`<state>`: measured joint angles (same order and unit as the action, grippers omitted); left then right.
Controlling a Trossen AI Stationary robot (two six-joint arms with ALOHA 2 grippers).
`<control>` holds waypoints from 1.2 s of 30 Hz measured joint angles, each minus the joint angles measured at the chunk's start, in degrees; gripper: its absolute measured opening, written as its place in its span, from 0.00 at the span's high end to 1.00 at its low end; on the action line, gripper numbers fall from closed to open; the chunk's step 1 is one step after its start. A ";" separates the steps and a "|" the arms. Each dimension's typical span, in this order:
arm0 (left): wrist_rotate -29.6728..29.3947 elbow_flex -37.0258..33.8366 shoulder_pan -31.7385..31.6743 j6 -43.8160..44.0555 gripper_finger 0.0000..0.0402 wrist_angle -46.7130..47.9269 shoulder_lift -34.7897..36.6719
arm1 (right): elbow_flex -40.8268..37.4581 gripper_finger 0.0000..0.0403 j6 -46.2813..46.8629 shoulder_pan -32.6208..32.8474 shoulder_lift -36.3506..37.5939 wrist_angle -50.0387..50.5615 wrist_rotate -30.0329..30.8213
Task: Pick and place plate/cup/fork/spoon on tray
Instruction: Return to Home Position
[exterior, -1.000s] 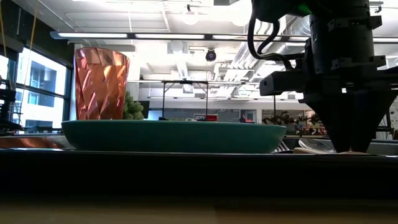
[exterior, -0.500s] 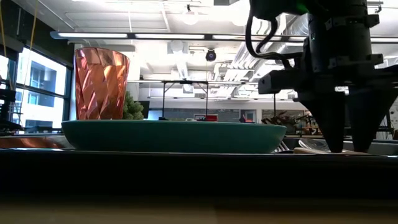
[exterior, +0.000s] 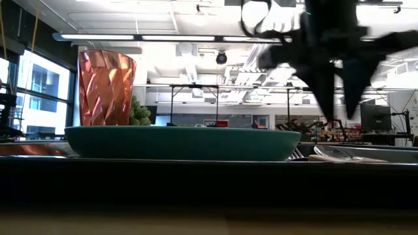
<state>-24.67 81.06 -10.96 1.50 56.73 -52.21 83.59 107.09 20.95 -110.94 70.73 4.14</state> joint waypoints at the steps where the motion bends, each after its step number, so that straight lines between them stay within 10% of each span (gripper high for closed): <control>1: 0.66 0.00 0.00 0.37 0.71 0.00 0.00 | 1.23 0.72 -1.58 -0.80 0.00 1.13 1.16; 18: 13.96 -1.36 0.09 5.07 0.71 -0.50 6.76 | 29.53 0.72 -31.94 -15.07 0.02 10.45 27.27; 36: 13.19 -39.53 0.11 5.39 0.71 -29.89 31.20 | 42.77 0.72 -49.55 -22.63 0.05 7.02 33.74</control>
<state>-11.49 41.53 -10.85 6.90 26.84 -21.01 126.35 57.54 -1.68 -110.89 77.75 37.88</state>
